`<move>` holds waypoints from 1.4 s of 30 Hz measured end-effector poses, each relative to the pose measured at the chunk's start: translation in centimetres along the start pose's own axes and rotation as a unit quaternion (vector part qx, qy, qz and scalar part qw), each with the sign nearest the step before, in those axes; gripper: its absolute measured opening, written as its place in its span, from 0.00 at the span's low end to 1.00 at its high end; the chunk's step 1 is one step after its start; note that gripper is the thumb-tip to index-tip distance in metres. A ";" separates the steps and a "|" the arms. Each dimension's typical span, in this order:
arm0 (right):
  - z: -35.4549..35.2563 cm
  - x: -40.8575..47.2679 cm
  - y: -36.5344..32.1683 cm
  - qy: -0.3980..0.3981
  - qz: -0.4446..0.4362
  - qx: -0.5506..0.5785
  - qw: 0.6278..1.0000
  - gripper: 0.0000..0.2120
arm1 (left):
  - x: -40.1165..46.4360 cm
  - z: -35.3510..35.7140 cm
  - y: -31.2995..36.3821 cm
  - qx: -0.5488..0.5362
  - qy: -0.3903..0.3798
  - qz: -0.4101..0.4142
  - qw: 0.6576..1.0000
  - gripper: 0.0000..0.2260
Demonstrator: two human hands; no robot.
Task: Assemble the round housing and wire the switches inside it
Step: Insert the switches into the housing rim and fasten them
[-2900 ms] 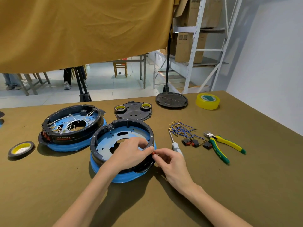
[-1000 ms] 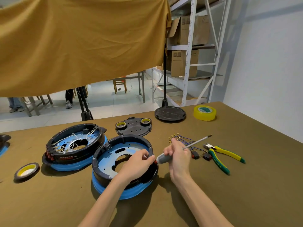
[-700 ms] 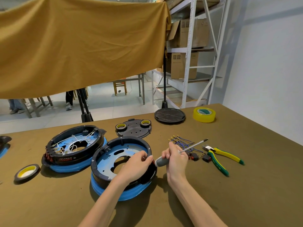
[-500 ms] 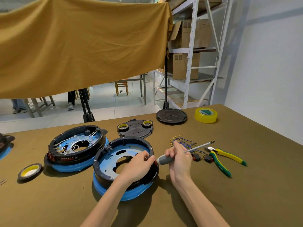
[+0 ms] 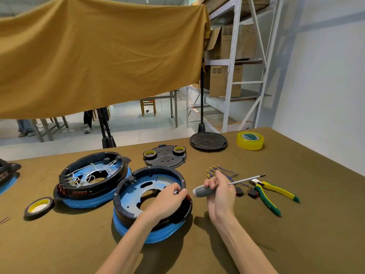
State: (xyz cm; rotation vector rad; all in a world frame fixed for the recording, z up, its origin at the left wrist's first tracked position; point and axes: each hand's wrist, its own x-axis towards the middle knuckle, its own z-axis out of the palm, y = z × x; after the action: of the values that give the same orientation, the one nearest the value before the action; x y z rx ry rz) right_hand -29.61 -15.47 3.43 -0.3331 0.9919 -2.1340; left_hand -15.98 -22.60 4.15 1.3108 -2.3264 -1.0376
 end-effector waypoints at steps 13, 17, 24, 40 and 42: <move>-0.1 -0.3 0.7 -0.004 0.009 -0.011 1.000 0.20 | 0.0 -0.3 -0.7 -0.050 0.004 -0.013 0.999 0.09; 0.1 -0.7 1.2 -0.009 0.009 -0.011 1.000 0.20 | 0.0 -0.3 -0.8 -0.047 0.014 -0.010 0.999 0.09; 0.0 0.0 0.4 -0.012 0.005 0.002 1.000 0.19 | -0.2 -0.1 -1.0 -0.029 0.037 -0.013 0.999 0.07; 0.8 -0.5 1.2 -0.006 0.016 -0.004 1.000 0.16 | -0.5 -0.4 -1.2 0.000 0.048 0.014 0.999 0.10; 0.9 -0.8 1.8 0.002 0.022 -0.015 1.000 0.15 | -0.4 -0.4 -1.2 0.008 0.055 0.011 0.998 0.09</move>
State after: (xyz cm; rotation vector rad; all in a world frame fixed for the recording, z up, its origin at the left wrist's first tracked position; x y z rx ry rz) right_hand -27.65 -16.15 2.71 -0.3180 1.0242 -2.0826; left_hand -14.82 -22.80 3.64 1.3110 -2.2666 -0.9181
